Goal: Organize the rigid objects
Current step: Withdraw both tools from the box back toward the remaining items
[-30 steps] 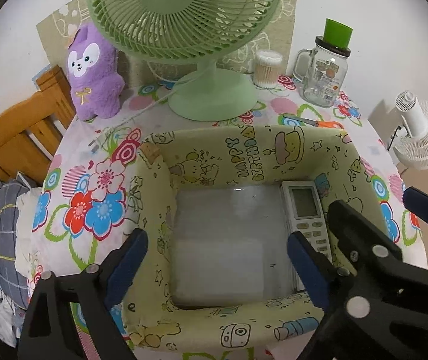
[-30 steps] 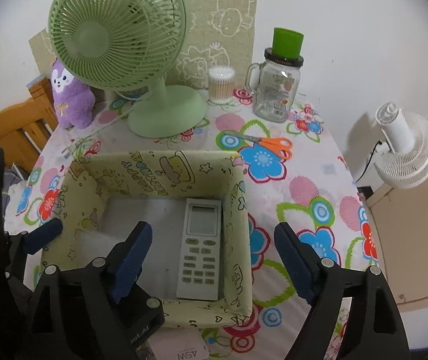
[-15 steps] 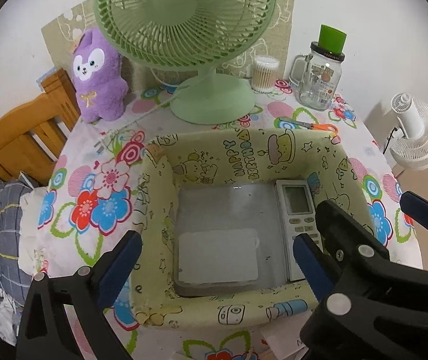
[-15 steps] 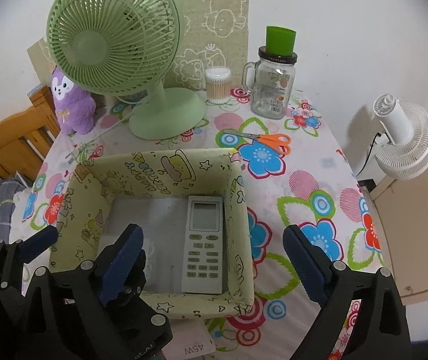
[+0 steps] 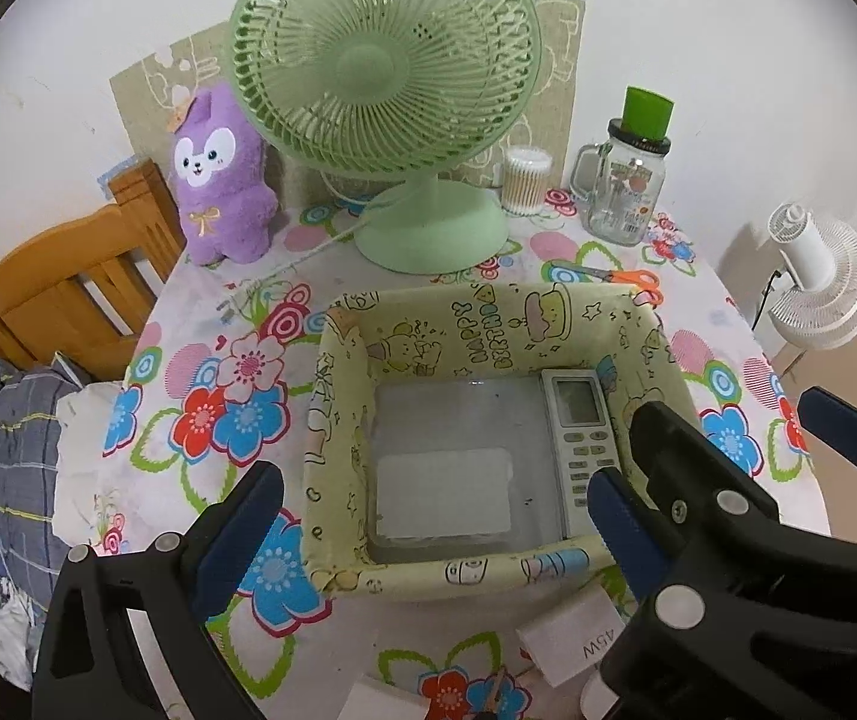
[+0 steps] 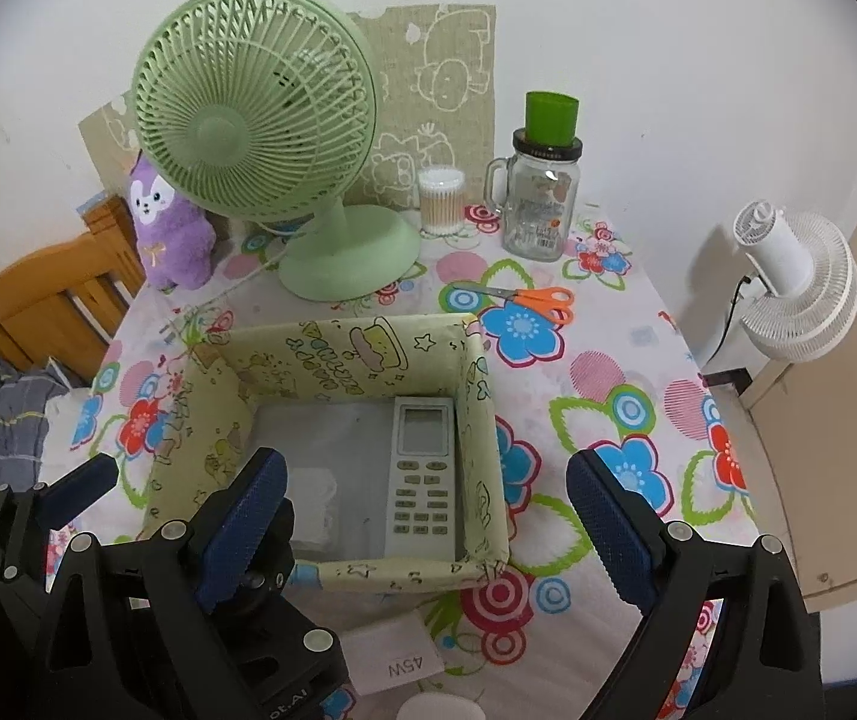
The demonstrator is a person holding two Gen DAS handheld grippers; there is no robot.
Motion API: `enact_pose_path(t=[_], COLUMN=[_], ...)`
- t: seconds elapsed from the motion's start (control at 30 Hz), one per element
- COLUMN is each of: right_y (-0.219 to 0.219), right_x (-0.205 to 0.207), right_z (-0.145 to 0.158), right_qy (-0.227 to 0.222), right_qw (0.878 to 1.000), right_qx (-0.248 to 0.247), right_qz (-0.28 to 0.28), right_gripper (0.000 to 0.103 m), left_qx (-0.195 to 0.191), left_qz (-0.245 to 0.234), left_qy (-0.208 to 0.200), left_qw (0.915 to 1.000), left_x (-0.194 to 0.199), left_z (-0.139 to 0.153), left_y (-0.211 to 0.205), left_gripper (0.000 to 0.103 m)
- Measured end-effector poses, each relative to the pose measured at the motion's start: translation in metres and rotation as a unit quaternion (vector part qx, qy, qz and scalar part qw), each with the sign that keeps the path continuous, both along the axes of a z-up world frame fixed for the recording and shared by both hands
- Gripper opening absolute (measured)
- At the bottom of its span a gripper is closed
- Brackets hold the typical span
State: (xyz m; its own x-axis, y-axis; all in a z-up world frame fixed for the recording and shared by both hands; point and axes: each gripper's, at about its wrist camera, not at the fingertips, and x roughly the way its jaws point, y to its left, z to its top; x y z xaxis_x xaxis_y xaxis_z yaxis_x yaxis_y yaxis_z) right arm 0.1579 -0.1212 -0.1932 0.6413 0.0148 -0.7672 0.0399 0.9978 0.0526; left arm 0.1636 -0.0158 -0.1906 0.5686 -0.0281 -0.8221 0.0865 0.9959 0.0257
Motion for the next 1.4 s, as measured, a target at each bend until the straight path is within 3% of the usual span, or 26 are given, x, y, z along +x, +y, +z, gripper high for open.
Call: enact_pose_path(t=[1.4], right_y=[0.026], right_x=[-0.111], right_z=[0.081], right_qy=[-0.101], right_qw=[0.995], right_qx=[-0.017], right_qz=[0.007], right_gripper=[0.096], left_qx=[-0.034], left_qz=[-0.026], left_qy=[-0.075], left_qw=[0.9963], left_x=[-0.102], left_z=[0.077], left_y=[0.027], left_gripper=[0.102])
